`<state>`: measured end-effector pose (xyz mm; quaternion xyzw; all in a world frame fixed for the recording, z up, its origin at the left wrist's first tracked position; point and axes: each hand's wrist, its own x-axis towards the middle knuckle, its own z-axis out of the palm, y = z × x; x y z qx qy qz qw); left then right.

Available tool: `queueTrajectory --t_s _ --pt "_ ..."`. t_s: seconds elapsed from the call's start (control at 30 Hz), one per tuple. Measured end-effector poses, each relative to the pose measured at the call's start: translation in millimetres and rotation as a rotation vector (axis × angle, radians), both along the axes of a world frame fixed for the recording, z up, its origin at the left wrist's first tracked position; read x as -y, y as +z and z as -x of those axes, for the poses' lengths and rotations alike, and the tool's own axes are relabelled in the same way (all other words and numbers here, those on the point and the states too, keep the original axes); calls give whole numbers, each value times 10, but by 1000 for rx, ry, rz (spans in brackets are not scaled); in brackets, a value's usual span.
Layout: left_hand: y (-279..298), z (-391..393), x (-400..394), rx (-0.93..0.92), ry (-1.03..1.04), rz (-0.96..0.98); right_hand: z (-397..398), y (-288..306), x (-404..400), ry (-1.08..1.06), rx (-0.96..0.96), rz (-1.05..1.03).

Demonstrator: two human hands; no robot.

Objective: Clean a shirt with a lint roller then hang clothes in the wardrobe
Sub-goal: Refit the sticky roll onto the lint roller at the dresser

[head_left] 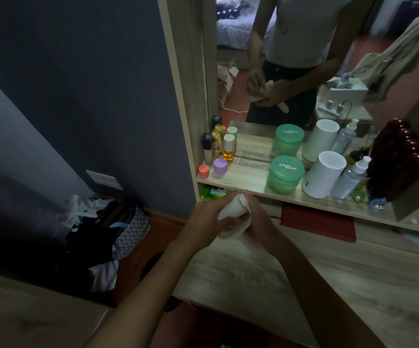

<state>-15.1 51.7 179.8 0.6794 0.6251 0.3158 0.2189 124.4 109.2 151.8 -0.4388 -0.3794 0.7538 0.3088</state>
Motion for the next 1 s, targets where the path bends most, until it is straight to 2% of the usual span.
queueTrajectory --t_s 0.1,0.27,0.4,0.7,1.0 --pt "-3 -24 13 -20 -16 -16 -29 54 -37 -22 7 14" --pt "29 -49 36 38 -6 -38 -28 40 -51 -111 -170 26" --pt "-15 -39 14 7 0 11 -120 5 -6 -40 -242 65" --pt "11 -56 -9 -33 -32 56 -223 -17 -4 80 -237 102" --pt "-34 -61 -14 -121 -40 56 -185 -5 -4 64 -300 132"
